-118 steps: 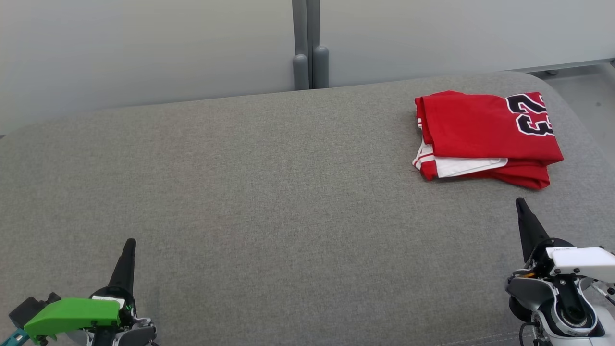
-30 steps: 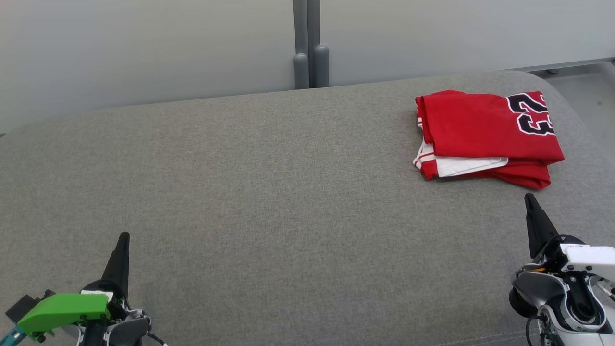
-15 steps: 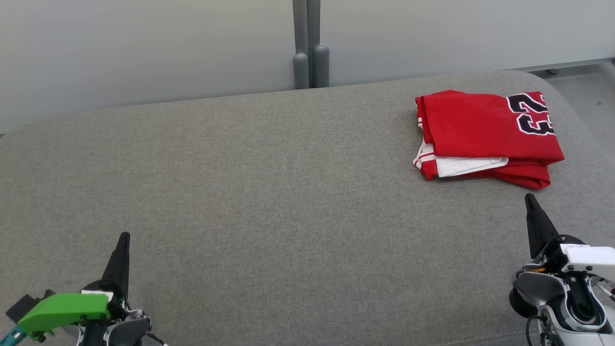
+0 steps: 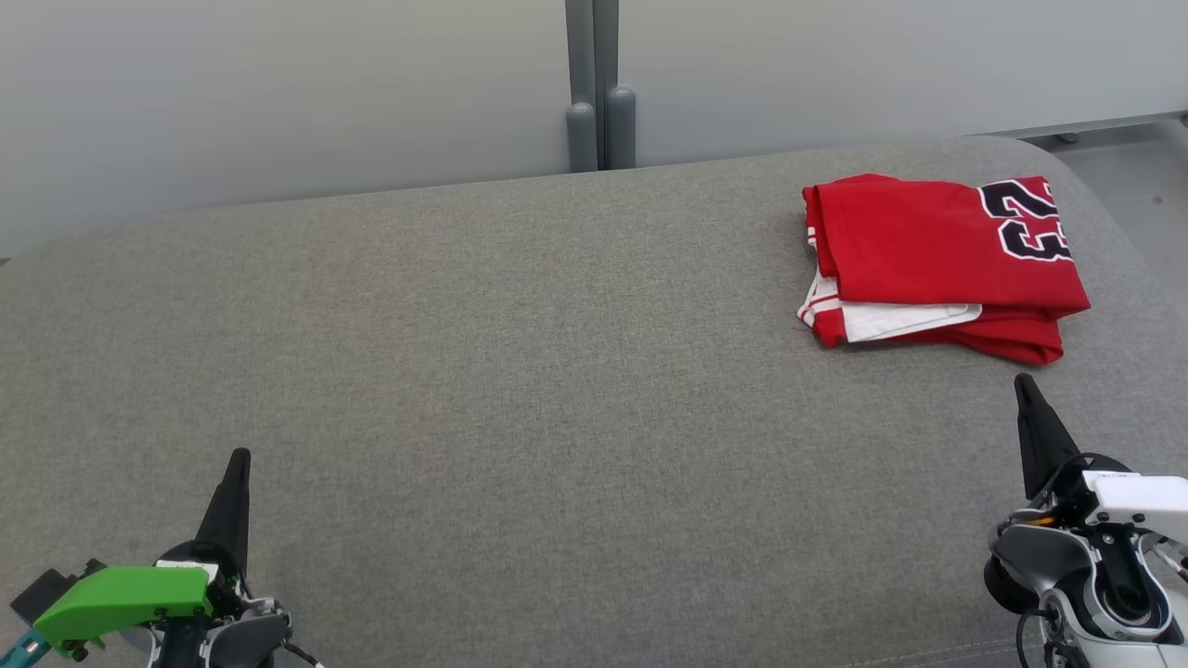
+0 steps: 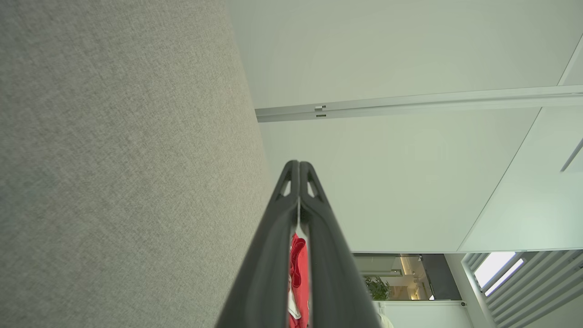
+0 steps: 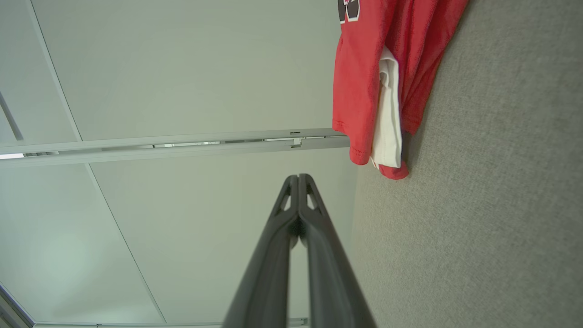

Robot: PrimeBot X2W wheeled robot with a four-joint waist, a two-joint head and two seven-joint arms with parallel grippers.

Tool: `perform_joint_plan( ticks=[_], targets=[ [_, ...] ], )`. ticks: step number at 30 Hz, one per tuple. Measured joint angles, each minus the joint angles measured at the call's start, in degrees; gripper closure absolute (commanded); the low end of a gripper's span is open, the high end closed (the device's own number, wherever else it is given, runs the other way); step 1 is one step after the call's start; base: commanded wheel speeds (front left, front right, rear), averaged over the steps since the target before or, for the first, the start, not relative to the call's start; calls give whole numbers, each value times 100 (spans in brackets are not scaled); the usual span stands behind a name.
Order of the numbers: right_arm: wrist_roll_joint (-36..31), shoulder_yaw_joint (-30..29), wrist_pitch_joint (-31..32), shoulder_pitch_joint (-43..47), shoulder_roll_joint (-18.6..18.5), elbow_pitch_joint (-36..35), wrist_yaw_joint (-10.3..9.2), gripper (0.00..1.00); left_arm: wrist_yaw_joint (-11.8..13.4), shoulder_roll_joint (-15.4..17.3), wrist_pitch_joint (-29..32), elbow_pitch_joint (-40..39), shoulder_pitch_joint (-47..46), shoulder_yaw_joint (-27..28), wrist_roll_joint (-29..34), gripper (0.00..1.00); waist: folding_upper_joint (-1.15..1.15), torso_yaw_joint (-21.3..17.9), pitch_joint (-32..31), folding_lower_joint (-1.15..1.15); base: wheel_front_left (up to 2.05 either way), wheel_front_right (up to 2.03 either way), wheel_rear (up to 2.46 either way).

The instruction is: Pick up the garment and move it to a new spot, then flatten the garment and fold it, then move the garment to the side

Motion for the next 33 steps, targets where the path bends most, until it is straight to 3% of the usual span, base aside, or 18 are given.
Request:
perform_joint_plan(
  ticks=[33],
  targets=[
    [-1, -20, 1, -1, 9, -3, 24, 100, -1, -8, 16, 0, -2, 14, 1, 100, 0, 0, 1, 0, 0, 0, 0]
  ],
)
